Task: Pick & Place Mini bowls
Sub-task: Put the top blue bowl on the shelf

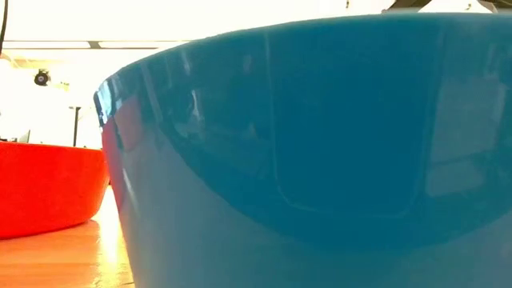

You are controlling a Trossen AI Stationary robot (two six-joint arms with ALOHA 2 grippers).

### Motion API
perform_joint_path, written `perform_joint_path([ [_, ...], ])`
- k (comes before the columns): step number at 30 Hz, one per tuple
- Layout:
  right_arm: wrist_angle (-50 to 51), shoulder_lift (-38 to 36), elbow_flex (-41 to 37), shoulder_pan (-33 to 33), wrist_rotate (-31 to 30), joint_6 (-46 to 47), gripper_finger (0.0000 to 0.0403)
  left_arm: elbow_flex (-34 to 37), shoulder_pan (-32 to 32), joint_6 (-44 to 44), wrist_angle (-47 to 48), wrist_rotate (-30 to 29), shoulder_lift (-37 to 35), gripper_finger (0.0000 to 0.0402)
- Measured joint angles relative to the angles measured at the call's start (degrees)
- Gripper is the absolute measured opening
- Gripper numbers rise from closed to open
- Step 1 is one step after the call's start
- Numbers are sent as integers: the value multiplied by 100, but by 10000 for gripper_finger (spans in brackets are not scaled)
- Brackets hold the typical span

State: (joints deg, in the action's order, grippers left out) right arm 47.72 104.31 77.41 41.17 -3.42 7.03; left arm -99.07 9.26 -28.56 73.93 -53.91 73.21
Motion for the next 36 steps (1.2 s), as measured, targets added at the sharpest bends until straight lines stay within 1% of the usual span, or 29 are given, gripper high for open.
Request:
perform_joint_path([
  [24,28,-81,37,-2,85,220,11,7,-1,24,2,0,0,0],
  [28,16,-81,37,0,85,154,34,9,-1,25,2,0,0,0],
  [36,-84,-81,37,3,67,90,105,9,-1,31,2,0,0,0],
])
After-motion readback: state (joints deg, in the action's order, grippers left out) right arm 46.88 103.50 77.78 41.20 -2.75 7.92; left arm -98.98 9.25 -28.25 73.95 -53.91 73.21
